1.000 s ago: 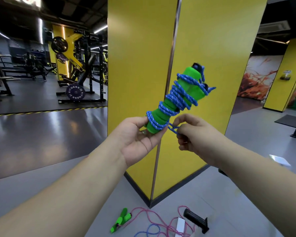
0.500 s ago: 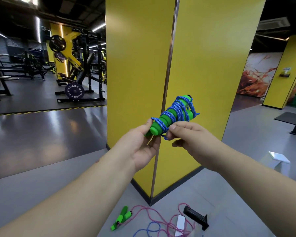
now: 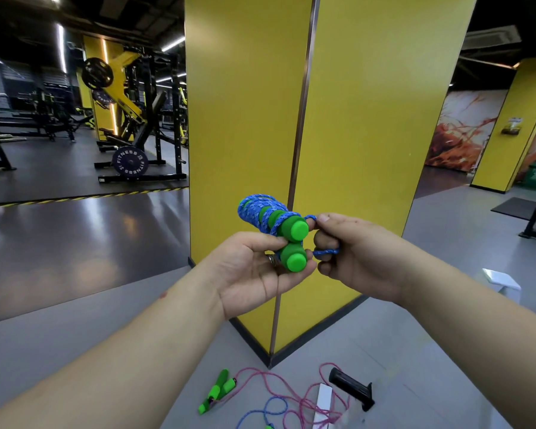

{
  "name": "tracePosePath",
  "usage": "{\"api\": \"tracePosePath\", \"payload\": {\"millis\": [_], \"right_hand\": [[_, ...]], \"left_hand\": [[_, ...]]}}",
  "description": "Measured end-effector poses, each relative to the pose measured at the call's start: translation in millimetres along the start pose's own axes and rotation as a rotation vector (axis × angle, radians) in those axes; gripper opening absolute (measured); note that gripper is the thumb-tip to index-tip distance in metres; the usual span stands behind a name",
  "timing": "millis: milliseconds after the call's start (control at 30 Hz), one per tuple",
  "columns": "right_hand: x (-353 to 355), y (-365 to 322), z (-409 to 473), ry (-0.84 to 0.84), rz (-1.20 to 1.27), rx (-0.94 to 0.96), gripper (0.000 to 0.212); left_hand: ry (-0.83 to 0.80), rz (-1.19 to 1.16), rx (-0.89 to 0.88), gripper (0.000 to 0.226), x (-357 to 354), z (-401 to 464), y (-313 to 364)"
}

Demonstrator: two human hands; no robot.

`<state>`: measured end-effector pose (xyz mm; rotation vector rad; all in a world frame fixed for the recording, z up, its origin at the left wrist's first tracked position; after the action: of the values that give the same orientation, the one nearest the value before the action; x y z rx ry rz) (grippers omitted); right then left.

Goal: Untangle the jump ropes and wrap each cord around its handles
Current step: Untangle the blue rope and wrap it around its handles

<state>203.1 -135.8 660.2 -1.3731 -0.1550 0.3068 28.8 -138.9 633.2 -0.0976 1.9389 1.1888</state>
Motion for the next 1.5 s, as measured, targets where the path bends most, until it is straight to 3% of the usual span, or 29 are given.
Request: {"api": "tracePosePath", "payload": {"millis": [300, 433, 567, 833, 933, 1233, 1333, 1500], "right_hand": [[1.2, -3.2, -0.3, 0.151, 0.218, -0.06, 0.018], [0.2, -6.1, 1.1, 0.184, 0.237, 0.006, 0.021], [-5.6, -9.4, -0.6, 0.125, 0.235, 0.064, 0.025], [-11.4, -9.6, -3.6, -0.059, 0.219, -0.019, 0.035], [-11.9, -8.7, -3.0, -0.08, 0.068, 0.006, 0.03], [-11.3, -16.5, -1.3, -0.09, -0.736, 0.227, 0.02], [-15.6, -23.8, -4.1, -0.165, -1.044, 0.399, 0.022], [-24.6, -24.0, -12.9, -0.302, -1.59, 0.835, 0.023]], "left_hand": [[0.189, 0.125, -0.103, 0.021, 5.8, 3.1, 1.2], [0.206, -0.04, -0.106, 0.017, 2.8, 2.5, 0.7], [0.19, -0.208, -0.089, 0.016, 1.7, 3.0, 2.3], [0.255, -0.206, -0.115, 0.015, -1.1, 2.3, 1.0], [0.305, -0.143, -0.12, 0.014, 1.4, 1.6, 0.2], [0.392, -0.057, -0.064, 0.027, -1.5, 1.3, -6.3], [0.414, -0.098, -0.028, 0.005, -5.4, 0.1, -6.2], [0.396, -0.212, -0.024, 0.007, -8.4, 0.7, -7.4]]}}
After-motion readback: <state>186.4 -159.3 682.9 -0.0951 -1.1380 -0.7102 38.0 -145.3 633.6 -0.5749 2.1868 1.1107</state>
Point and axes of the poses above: each hand's wrist, its own z-axis towards the middle knuckle, its own x-axis out of the back of the hand, y = z × x, the point moved 2 cm from there along z, towards the middle knuckle, and after that the axes turned 10 degrees about x, right-handed, at the moved point
